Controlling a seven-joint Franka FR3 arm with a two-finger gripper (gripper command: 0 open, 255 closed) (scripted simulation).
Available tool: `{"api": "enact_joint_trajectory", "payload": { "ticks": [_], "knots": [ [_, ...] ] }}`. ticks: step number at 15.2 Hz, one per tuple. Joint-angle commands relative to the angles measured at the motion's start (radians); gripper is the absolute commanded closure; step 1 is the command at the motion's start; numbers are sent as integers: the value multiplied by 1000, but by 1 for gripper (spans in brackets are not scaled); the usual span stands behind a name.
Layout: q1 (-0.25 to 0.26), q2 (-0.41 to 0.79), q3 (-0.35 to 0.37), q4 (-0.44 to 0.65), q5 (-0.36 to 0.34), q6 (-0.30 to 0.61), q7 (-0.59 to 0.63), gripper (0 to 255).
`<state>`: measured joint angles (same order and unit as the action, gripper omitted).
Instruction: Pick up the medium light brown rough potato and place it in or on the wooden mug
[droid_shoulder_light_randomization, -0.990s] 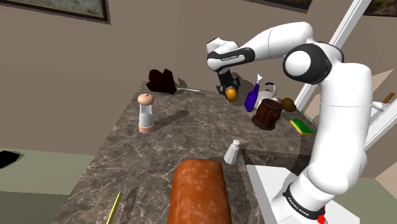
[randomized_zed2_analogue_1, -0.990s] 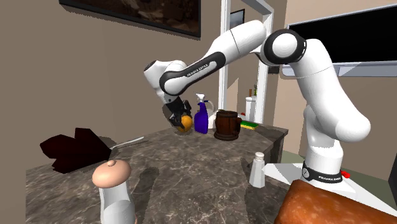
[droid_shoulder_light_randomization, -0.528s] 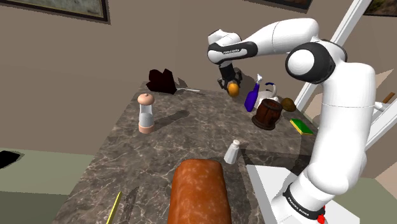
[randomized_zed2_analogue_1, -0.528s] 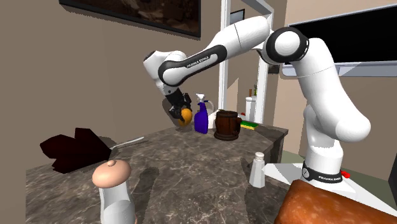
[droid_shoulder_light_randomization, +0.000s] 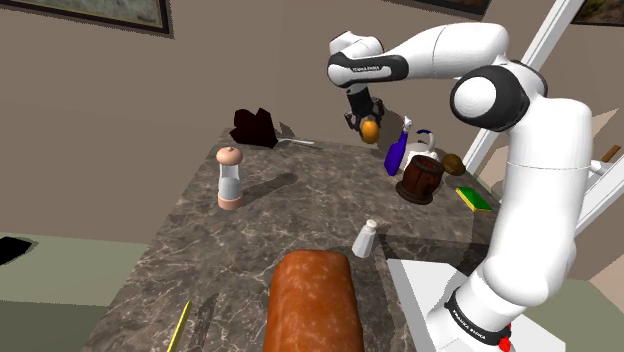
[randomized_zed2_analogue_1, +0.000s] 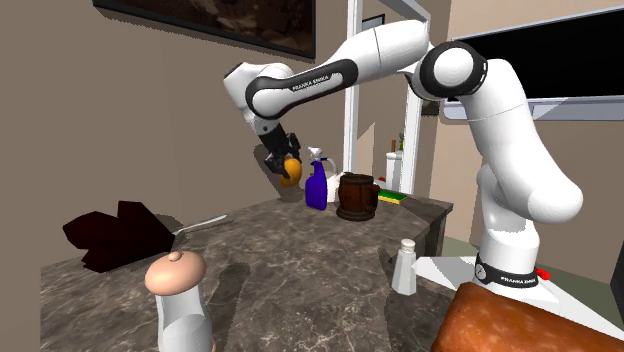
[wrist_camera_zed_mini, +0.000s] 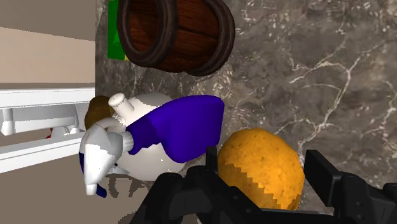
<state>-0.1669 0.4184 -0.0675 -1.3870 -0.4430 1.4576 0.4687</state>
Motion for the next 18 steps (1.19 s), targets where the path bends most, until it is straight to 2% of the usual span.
{"api": "enact_joint_trajectory", "payload": {
  "ticks": [1, 12, 18],
  "knots": [
    [1, -6, -1, 15, -1, -19, -9, 255],
    [9, 10, -6, 179, -10, -155, -71, 255],
    [-19, -269, -18, -212, -30, -34, -59, 255]
  ]
}}
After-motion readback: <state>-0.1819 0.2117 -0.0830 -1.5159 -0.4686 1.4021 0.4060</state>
